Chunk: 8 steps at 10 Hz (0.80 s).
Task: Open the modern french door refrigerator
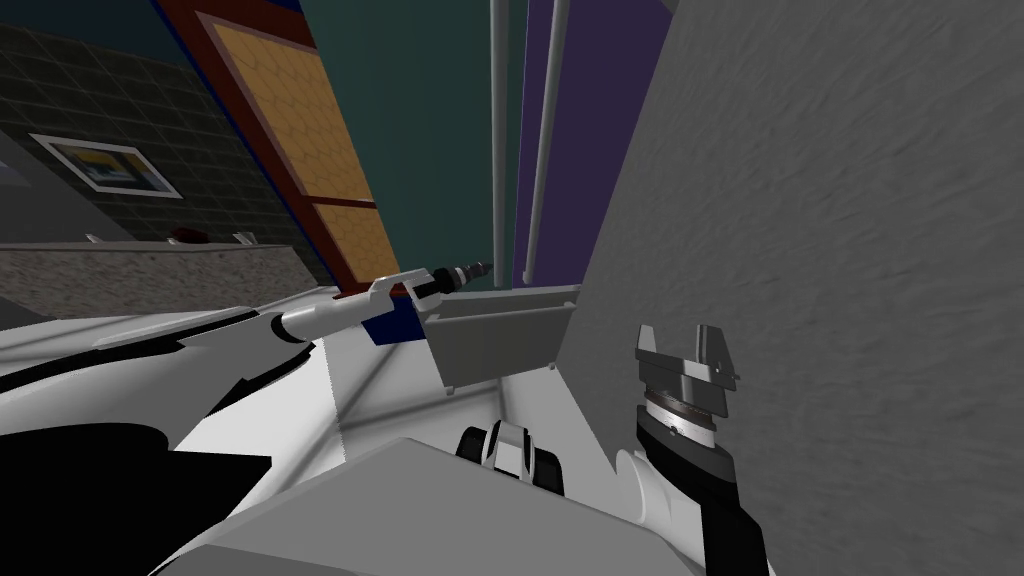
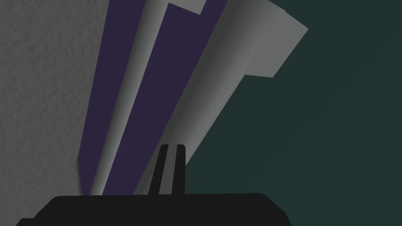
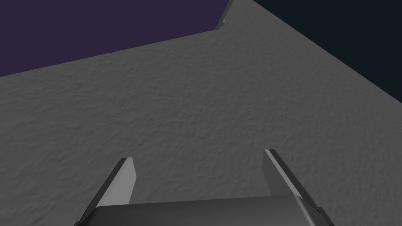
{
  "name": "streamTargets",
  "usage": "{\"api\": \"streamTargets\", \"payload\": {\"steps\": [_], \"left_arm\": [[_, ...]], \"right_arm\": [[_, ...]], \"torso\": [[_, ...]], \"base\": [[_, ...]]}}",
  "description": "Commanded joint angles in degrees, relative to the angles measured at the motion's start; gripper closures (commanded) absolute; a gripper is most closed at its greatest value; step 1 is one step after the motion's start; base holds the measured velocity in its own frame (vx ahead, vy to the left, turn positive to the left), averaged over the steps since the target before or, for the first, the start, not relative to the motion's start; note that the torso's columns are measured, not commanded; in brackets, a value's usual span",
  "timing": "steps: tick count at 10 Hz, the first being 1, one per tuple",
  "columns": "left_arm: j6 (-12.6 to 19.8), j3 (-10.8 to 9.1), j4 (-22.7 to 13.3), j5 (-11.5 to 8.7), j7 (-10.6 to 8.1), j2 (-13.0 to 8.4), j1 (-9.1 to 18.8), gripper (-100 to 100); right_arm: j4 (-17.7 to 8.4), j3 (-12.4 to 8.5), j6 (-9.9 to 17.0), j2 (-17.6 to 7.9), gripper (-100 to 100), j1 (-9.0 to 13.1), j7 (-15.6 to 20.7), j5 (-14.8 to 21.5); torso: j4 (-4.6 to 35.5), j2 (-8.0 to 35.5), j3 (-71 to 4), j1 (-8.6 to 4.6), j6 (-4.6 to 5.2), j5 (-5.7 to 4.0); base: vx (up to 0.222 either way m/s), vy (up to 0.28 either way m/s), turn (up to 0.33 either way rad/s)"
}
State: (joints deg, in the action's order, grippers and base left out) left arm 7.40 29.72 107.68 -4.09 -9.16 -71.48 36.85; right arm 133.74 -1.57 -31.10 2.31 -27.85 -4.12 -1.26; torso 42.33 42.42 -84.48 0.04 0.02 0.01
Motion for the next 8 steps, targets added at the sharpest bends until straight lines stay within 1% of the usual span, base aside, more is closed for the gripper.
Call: {"api": "streamTargets", "payload": {"steps": [1,2,5,6,7,8], "left_arm": [[-1.4,1.11,4.8,0.0,-0.47,-0.1,-0.1,100],[-1.9,1.63,6.4,-0.2,-0.72,-0.4,0.1,100],[-3.6,3.18,11.4,-0.7,-1.49,-1.1,0.6,100],[-3.1,3.54,9.8,-0.9,-1.38,-0.9,1.6,100],[-2.7,3.84,11.1,-2.0,-2.47,-2.8,3.2,-100],[-2.4,3.91,12.0,-2.8,-3.22,-4.1,4.2,-100]], "right_arm": [[0.0,0.0,0.0,0.0,0,0.0,0.0,0.0],[0.0,0.0,0.0,0.0,0,0.0,0.0,0.0],[0.0,0.0,0.0,0.0,0,0.0,0.0,0.0],[0.0,0.0,0.0,0.0,0,0.0,0.0,0.0],[0.0,0.0,0.0,0.0,0,0.0,0.0,0.0],[0.0,0.0,0.0,0.0,0,0.0,0.0,0.0]], "torso": [[0.0,-0.1,-0.1,-0.01,-0.02,0.02],[-0.1,-0.2,-0.1,-0.13,-0.02,-0.03],[-0.1,-0.2,-0.1,0.06,-0.02,0.03],[0.0,-0.1,-0.1,-0.07,-0.01,0.00],[-0.1,-0.2,-0.1,-0.38,-0.01,-0.09],[-0.1,-0.5,-0.3,-0.47,0.01,-0.16]], "base": [[-0.090,0.155,-0.002],[-0.086,0.158,0.000],[-0.086,0.186,-0.006],[-0.049,0.074,-0.007],[0.053,0.013,-0.026],[0.104,0.003,-0.033]]}}
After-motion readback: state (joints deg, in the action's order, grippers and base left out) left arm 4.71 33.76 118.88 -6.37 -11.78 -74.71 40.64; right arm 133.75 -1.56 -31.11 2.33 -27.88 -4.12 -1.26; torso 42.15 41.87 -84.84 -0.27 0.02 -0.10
